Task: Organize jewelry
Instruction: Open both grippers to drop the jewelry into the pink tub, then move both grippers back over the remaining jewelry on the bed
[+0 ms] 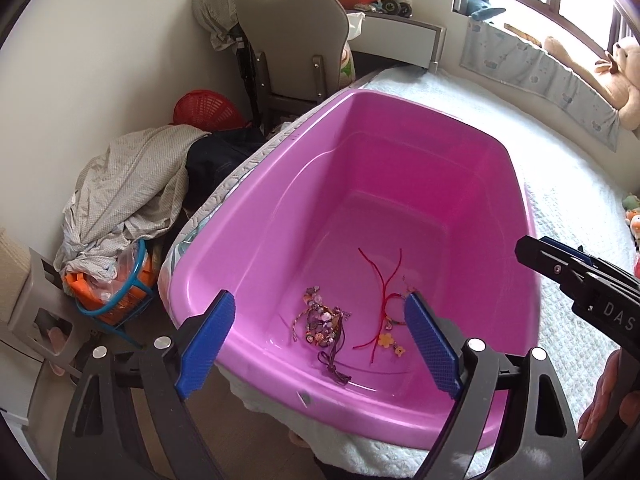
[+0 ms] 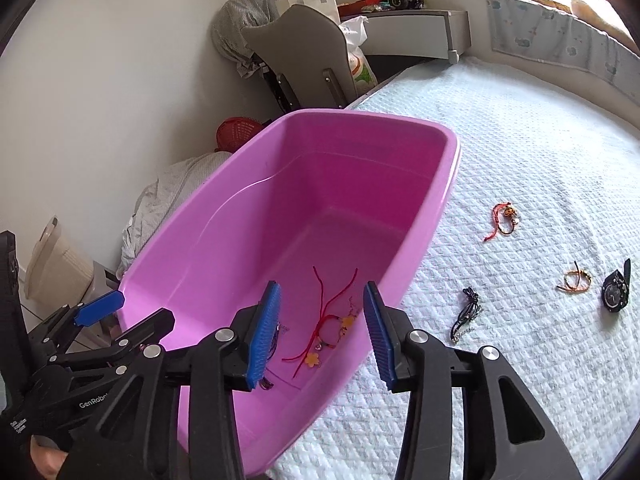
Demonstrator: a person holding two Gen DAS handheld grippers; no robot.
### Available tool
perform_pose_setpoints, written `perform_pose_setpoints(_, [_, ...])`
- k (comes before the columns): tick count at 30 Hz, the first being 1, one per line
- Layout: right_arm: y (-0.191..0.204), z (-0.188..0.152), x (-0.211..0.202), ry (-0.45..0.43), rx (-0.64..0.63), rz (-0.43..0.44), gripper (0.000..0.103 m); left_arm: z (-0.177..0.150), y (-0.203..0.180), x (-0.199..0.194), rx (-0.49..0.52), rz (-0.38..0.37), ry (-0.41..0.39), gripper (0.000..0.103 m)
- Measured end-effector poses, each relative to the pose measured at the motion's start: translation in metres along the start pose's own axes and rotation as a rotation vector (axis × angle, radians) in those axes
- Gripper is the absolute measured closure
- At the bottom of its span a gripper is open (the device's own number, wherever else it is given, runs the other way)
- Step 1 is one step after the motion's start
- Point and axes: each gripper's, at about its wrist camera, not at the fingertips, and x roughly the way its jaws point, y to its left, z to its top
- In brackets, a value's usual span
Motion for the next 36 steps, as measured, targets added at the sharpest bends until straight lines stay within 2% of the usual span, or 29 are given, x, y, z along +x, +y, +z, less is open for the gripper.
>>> perform_pose_setpoints(3, [-0.009, -0.012, -0.019, -0.032, 0.006, -0.013, 0.061, -0.007, -0.012, -0.011, 0.019, -0.009, -0.008, 0.016])
perform_pose_setpoints(5, [-0.017, -0.022, -0.033, -0.056, 0.011, -0.029, 0.055, -0.011, -0.021, -0.016, 0.029, -0.019, -0.009, 0.016])
perform_pose_setpoints(8, [-0.032, -0.038, -0.052, -0.083, 0.029, -0.053, 0.053, -0.016, -0.035, -0.024, 0.040, -0.033, -0.014, 0.016])
perform_pose_setpoints(14, [-0.069, -0.069, -0.084, -0.103, 0.066, -0.123, 0.050, -0.029, -0.069, -0.041, 0.048, -0.087, -0.026, 0.013])
perform_pose_setpoints(25, [-0.141, -0.130, -0.141, -0.143, 0.167, -0.242, 0.046, -0.054, -0.150, -0.073, 0.157, -0.167, -0.089, 0.008])
perform_pose_setpoints(28, [-0.153, -0.144, -0.147, -0.154, 0.167, -0.250, 0.041, -0.064, -0.170, -0.072, 0.171, -0.177, -0.088, 0.007])
perform_pose_setpoints(32, [-0.172, -0.159, -0.144, -0.148, 0.170, -0.251, 0.040, -0.081, -0.193, -0.063, 0.177, -0.194, -0.084, 0.006])
perform_pose_setpoints(36, [-0.195, -0.170, -0.130, -0.113, 0.193, -0.258, 0.040, -0.095, -0.218, -0.037, 0.208, -0.188, -0.026, 0.006])
